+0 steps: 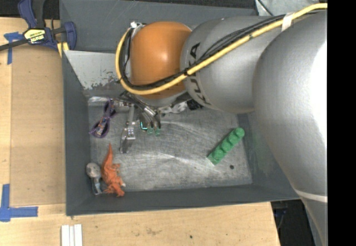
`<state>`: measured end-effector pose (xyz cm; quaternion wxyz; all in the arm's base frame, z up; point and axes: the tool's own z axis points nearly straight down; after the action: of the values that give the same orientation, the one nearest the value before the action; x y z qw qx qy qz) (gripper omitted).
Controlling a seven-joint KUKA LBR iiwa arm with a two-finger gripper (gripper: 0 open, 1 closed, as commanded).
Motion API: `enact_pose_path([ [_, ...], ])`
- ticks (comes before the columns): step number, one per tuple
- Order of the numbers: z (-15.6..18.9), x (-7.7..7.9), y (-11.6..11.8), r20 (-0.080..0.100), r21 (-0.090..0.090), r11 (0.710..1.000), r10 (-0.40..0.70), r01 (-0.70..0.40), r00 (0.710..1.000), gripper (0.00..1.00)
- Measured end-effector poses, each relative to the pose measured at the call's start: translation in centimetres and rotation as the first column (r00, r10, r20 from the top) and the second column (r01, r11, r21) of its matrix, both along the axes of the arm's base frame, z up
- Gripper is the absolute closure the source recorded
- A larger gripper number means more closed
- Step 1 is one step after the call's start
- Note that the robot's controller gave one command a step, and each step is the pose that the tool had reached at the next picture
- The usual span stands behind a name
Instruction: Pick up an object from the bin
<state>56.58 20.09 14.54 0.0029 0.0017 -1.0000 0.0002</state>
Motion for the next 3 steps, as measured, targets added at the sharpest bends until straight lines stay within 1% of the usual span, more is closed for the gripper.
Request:
enact_pose_path([
  [1, 0.5, 0.2, -0.1, 0.008, 0.002, 1.0, -0.003, 0.003, 1.0, 0.0],
  [2, -3.2, 2.6, 2.1, 0.02, 0.0, 0.968, 0.25, -0.25, 0.968, 0.0],
  [3, -4.0, 3.2, 2.8, 0.006, 0.001, 0.913, 0.407, -0.407, 0.913, 0.0],
])
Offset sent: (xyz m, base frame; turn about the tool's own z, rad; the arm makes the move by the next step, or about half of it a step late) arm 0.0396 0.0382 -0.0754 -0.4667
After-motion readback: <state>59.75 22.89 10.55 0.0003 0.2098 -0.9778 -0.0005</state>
